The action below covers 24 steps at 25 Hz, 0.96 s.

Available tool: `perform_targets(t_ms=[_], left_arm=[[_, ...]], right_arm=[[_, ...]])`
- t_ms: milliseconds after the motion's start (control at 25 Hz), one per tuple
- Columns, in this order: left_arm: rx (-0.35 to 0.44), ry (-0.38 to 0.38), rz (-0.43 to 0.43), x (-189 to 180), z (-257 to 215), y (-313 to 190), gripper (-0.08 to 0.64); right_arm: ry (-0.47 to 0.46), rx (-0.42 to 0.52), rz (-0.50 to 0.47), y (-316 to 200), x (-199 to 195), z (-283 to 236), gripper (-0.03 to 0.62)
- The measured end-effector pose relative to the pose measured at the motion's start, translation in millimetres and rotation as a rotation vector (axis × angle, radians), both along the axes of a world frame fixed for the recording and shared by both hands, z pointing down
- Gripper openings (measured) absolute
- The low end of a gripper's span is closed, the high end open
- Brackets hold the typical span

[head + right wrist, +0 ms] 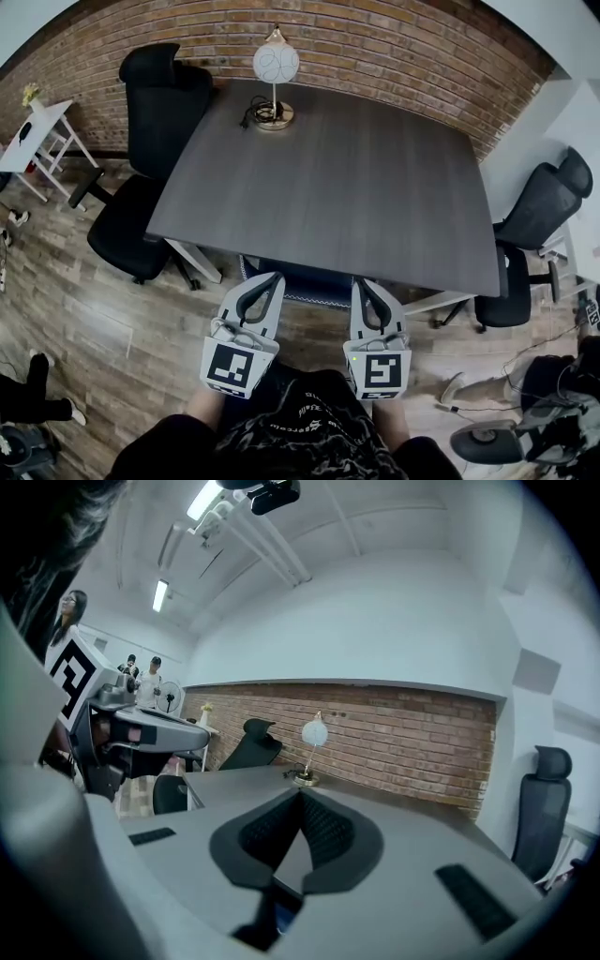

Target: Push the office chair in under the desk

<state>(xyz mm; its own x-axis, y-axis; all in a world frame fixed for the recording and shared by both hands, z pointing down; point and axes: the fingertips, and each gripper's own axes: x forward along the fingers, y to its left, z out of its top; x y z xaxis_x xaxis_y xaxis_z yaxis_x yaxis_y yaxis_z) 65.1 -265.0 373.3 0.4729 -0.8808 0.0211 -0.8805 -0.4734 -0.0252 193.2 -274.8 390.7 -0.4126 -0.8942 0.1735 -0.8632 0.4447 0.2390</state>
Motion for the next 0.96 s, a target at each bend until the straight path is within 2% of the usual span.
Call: perform_targets(t_ms=[800, 960], left_arm=[[-0.003, 0.009, -0.008, -7.2, 5.6, 0.0, 0.006], [0.008, -0.021, -0.003, -5.2, 8.3, -2.6, 0.006]], right_arm=[[-0.042, 0.001, 0.041, 0.1, 2.0, 2.5, 0.003], [-0.059, -0.005, 0.059, -3.4, 5.4, 4.3, 0.003]])
